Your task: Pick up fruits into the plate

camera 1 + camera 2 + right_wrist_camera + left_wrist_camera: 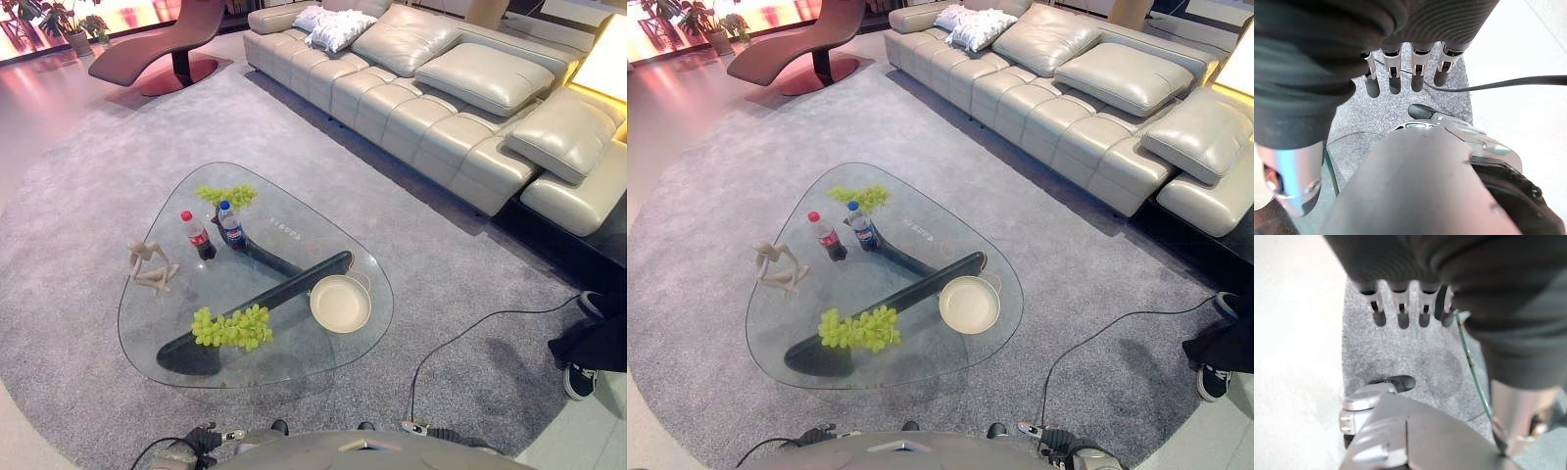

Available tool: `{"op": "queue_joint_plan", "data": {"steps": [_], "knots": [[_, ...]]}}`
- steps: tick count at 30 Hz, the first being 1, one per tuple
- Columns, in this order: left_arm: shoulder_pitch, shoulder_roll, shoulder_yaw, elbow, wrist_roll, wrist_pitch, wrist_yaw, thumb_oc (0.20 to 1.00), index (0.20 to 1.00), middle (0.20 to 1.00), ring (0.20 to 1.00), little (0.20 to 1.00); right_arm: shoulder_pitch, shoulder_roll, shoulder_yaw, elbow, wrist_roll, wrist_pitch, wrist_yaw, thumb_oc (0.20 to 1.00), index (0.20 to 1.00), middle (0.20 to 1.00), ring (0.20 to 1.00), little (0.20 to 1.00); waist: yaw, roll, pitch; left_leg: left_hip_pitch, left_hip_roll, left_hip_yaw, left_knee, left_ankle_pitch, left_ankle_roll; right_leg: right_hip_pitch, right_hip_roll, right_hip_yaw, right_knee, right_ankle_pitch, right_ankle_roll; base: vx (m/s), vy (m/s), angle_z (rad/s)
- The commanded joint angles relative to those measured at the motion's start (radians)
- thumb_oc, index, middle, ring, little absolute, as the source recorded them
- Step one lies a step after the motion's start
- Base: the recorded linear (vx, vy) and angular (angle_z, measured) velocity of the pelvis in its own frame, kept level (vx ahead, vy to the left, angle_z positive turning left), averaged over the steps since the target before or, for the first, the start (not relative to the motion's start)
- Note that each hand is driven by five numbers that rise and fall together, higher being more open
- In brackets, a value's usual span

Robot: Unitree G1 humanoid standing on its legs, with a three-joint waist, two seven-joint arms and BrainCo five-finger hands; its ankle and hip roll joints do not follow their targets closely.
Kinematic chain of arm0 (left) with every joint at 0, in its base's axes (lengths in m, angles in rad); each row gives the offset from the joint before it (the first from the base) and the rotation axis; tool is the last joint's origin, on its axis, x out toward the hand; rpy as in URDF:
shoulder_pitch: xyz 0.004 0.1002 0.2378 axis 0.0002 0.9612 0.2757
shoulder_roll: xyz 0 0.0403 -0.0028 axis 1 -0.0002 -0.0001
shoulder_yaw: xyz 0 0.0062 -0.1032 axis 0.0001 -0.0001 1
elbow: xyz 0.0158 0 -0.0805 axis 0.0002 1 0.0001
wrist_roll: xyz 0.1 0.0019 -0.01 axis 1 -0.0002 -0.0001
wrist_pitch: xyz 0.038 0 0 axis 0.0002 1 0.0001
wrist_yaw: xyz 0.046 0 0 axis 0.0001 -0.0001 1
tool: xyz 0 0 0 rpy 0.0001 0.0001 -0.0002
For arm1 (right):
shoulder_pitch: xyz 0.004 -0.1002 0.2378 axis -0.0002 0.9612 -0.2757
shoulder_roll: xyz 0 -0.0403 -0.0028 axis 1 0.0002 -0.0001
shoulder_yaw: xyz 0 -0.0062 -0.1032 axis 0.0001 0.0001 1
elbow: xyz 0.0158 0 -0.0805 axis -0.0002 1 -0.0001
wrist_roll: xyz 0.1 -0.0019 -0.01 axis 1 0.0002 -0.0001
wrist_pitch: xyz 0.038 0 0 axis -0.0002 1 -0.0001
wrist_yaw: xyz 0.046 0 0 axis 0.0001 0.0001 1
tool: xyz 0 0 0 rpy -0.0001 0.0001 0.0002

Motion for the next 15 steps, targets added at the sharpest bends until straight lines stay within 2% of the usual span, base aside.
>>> {"op": "queue_joint_plan", "data": {"steps": [1, 3, 6, 9, 10, 15], "knots": [[-0.048, -0.011, -0.008, 0.046, 0.054, -0.012, 0.029, 1.0, 1.0, 1.0, 1.0, 1.0, -0.067, 0.007, 0.001, 0.039, -0.008, -0.018, -0.004, 1.0, 1.0, 1.0, 1.0, 1.0, 0.001, -0.032, 0.038, 0.029, -0.066, 0.067, 0.007, -0.122, 0.042, 0.018, -0.017, 0.084, 0.035, -0.06, 0.044, 0.0, 0.0, 0.0], [-0.05, -0.01, -0.008, 0.046, 0.023, -0.026, 0.053, 1.0, 1.0, 1.0, 1.0, 1.0, -0.07, 0.007, 0.002, 0.036, -0.009, -0.016, -0.006, 1.0, 1.0, 1.0, 1.0, 1.0, -0.001, -0.031, 0.039, 0.028, -0.065, 0.07, 0.007, -0.121, 0.042, 0.016, -0.016, 0.086, 0.037, -0.06, 0.043, 0.0, 0.0, 0.0], [-0.052, -0.008, 0.005, 0.054, 0.012, 0.015, 0.094, 1.0, 1.0, 1.0, 1.0, 1.0, -0.071, 0.005, 0.002, 0.037, -0.007, -0.016, -0.005, 1.0, 1.0, 1.0, 1.0, 1.0, 0.0, -0.031, 0.041, 0.027, -0.067, 0.068, 0.007, -0.12, 0.043, 0.016, -0.017, 0.086, 0.038, -0.061, 0.043, 0.0, 0.0, 0.0], [-0.056, -0.007, 0.01, 0.061, 0.09, -0.002, 0.114, 1.0, 1.0, 1.0, 1.0, 1.0, -0.071, 0.002, 0.0, 0.041, -0.017, -0.016, 0.001, 1.0, 1.0, 1.0, 1.0, 1.0, -0.002, -0.032, 0.044, 0.03, -0.067, 0.068, 0.007, -0.121, 0.043, 0.016, -0.016, 0.089, 0.038, -0.06, 0.043, 0.01, 0.006, 0.0], [-0.062, -0.003, 0.0, 0.06, 0.134, -0.026, 0.138, 1.0, 1.0, 1.0, 1.0, 1.0, -0.073, 0.001, 0.003, 0.042, -0.019, -0.014, 0.0, 1.0, 1.0, 1.0, 1.0, 1.0, -0.004, -0.03, 0.044, 0.028, -0.065, 0.071, 0.007, -0.12, 0.042, 0.014, -0.016, 0.091, 0.039, -0.06, 0.043, 0.0, 0.0, 0.0], [-0.114, 0.027, -0.067, 0.025, 0.221, -0.059, 0.224, 1.0, 1.0, 1.0, 1.0, 1.0, -0.097, -0.027, 0.027, 0.033, -0.012, 0.009, 0.009, 1.0, 1.0, 1.0, 1.0, 1.0, -0.016, -0.02, 0.056, 0.021, -0.06, 0.08, 0.007, -0.114, 0.039, 0.0, -0.016, 0.096, 0.043, -0.059, 0.044, 0.0, 0.031, -0.03]]}}
